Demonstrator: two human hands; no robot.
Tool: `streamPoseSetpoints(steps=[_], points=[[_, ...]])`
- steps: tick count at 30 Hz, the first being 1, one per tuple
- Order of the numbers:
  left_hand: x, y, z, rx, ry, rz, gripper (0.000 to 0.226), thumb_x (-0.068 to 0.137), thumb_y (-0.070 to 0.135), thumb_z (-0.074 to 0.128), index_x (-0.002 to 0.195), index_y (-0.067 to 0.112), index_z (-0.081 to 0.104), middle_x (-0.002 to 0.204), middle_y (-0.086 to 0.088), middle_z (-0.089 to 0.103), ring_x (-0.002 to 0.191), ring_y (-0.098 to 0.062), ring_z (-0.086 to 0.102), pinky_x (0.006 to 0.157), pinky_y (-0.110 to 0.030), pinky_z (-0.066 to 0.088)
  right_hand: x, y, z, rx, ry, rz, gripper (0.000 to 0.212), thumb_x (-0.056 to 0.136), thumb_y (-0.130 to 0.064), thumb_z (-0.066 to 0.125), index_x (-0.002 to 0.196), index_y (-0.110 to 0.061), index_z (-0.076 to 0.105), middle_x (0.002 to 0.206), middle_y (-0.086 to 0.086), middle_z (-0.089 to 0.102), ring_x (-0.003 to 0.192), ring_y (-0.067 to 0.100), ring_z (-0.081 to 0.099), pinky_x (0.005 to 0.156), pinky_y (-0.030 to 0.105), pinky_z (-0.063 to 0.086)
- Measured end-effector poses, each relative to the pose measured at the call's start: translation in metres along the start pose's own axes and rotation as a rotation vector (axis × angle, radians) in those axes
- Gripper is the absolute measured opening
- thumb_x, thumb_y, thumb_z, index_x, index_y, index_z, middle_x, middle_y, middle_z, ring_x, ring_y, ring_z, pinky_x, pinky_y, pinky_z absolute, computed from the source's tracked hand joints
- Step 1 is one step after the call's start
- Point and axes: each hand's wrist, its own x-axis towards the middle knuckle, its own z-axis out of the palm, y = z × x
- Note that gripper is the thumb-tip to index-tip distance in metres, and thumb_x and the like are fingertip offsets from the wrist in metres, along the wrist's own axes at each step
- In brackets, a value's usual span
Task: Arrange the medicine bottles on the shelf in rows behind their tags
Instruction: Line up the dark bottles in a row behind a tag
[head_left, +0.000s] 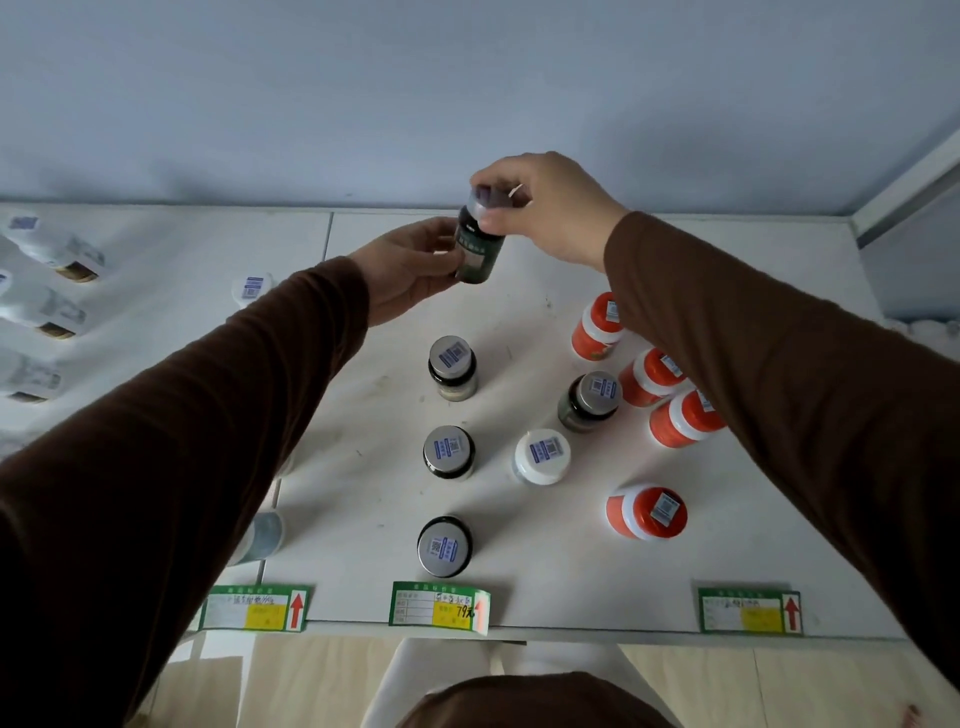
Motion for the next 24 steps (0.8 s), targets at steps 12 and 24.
streamPoseSetpoints(steps=[12, 24], points=[[-0.011, -0.01, -0.028, 1.1, 0.363, -0.06, 0.046, 0.084, 0.009, 0.061, 0.129, 0.021, 0.055, 0.129, -0.006, 0.056, 0.119, -0.021, 0.052, 0.103, -0.036, 0.042, -0.011, 0.004, 0.06, -0.326, -0.168, -0.113, 0.041, 0.092, -0.018, 0.061, 0.132, -0.022, 0.058, 0.123, 0.007, 0.056, 0.11, 0.026, 0.054, 0.09, 0.032, 0.041], [-0.057, 0.009, 0.015, 1.168, 0.413, 0.242, 0.037, 0.088, 0.021, 0.06, 0.125, 0.021, 0.057, 0.126, -0.003, 0.057, 0.114, -0.019, 0.054, 0.099, -0.034, 0.043, -0.062, -0.001, 0.018, -0.221, 0.028, -0.011, 0.043, 0.09, -0.02, 0.066, 0.133, -0.023, 0.058, 0.123, 0.004, 0.054, 0.11, 0.017, 0.057, 0.096, 0.033, 0.048]])
